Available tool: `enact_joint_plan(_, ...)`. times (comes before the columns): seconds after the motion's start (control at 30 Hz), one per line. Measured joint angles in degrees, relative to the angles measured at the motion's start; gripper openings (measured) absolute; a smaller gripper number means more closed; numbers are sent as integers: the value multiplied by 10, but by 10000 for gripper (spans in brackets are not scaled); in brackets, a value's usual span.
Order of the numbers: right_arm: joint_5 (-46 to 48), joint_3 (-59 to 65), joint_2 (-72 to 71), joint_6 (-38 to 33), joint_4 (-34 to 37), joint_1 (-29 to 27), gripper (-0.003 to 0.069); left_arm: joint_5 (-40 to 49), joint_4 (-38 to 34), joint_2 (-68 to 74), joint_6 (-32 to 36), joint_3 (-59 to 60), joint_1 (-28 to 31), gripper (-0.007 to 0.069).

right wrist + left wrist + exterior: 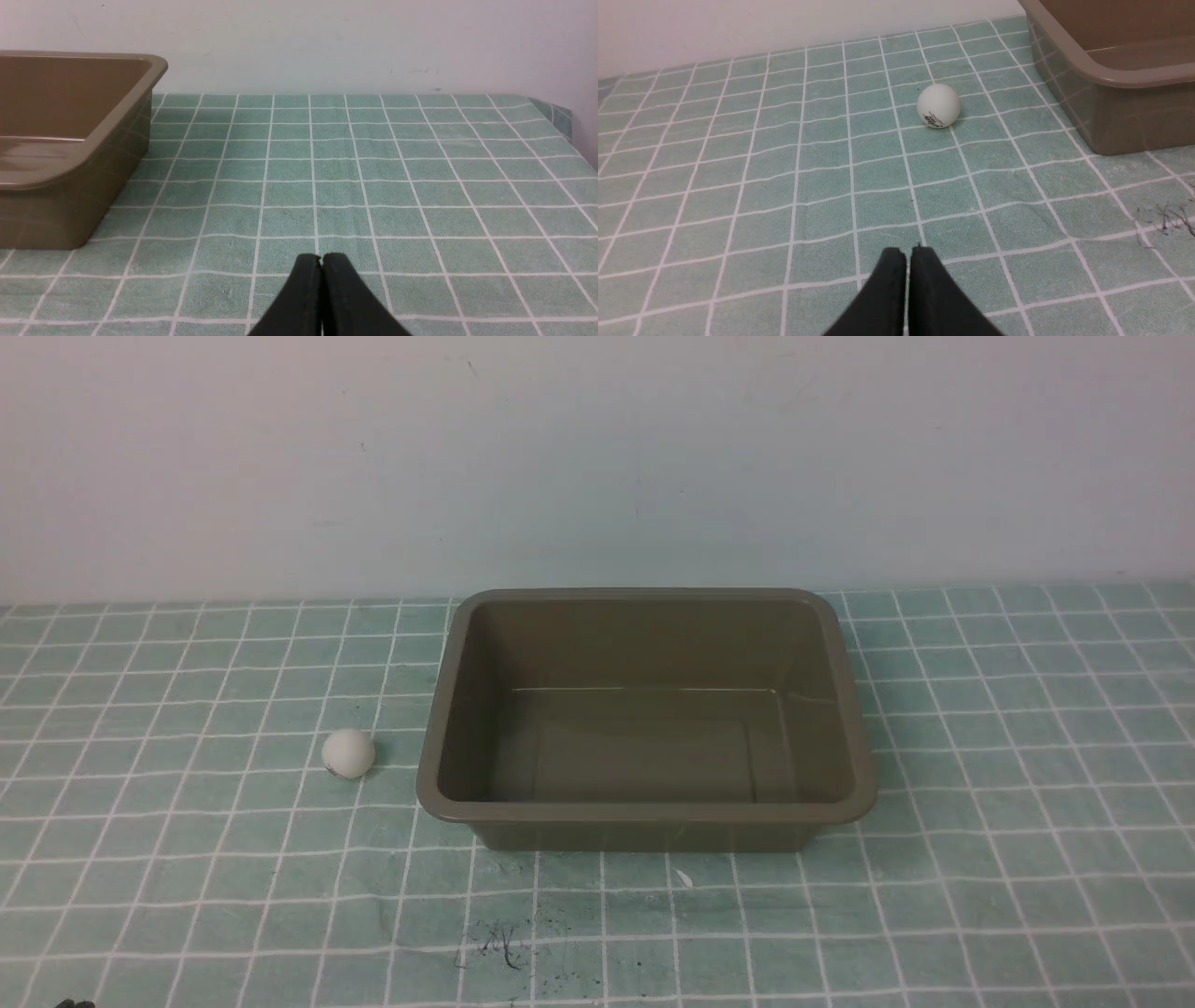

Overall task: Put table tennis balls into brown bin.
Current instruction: 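Reach for and grasp a ping pong ball on the table beside the basket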

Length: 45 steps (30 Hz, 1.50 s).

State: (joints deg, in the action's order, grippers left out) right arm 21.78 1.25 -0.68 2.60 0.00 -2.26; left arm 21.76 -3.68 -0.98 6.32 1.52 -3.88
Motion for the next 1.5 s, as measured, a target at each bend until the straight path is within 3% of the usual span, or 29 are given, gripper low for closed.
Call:
enact_joint_plan(0.8,0,0,0,0,0,0,-13,-24,-21,0,-7,1,0,-5)
enact_joint_plan(0.97,0,0,0,0,0,0,-13,-167,-144,0,-49,2,0,-5)
enact_joint_plan(1.1,0,0,0,0,0,0,-13,-383,-237,1,-95,-3,0,-5)
enact_joint_plan(1.17,0,0,0,0,0,0,-13,-412,-252,3,-108,-42,0,-5)
enact_joint_plan(1.27,0,0,0,0,0,0,-13,-283,-221,60,-100,-156,0,-5)
enact_joint_plan(1.37,1,0,0,0,0,0,-13,-1,-165,205,-91,-310,0,-5)
enact_joint_plan(1.4,1,0,0,0,0,0,-13,-1,-163,217,-90,-310,0,-5)
enact_joint_plan(1.43,1,0,0,0,0,0,-13,150,-144,328,-89,-383,0,-5)
enact_joint_plan(1.5,1,0,0,0,0,0,-13,261,-131,426,-82,-440,0,-5)
